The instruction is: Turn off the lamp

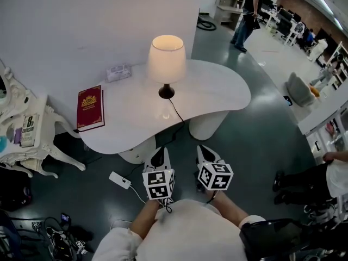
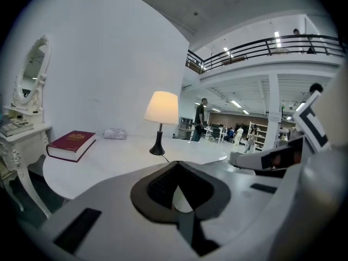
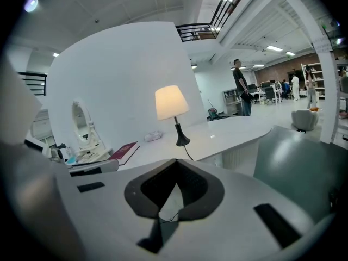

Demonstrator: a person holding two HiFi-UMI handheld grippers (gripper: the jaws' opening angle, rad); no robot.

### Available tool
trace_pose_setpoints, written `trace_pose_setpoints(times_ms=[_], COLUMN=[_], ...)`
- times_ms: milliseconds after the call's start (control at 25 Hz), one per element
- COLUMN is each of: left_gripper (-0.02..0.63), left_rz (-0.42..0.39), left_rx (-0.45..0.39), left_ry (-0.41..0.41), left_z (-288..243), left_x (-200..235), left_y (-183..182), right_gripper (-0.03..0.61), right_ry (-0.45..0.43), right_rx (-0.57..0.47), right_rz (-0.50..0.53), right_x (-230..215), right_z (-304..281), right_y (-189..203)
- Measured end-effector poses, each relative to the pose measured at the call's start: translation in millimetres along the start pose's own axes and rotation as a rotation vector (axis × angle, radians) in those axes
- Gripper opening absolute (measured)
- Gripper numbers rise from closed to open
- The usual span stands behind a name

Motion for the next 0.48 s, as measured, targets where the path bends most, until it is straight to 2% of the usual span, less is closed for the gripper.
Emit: trace_pose_setpoints(times_ms=[480], left_gripper=[0.006], left_rz=[0.036], left_rx=[0.047], left_ry=[-0.001], left_z=[-32.6], left_x=[4.5], left_y=[10.4], right_gripper=[-0.002], right_ry=[0.008], right_rx=[0.072], right_rz=[-0.011], right_x=[-17.8], right_z=[-21.0], right_y=[7.0])
Point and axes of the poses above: the fingertips, and each gripper's own axes: z backward along the fingers, x to its left, y out of its underside, the point moved 1 cm from there along z, backward along the fingers, and after that the axes turned 3 degrees about -y, right-handed, at the moved point
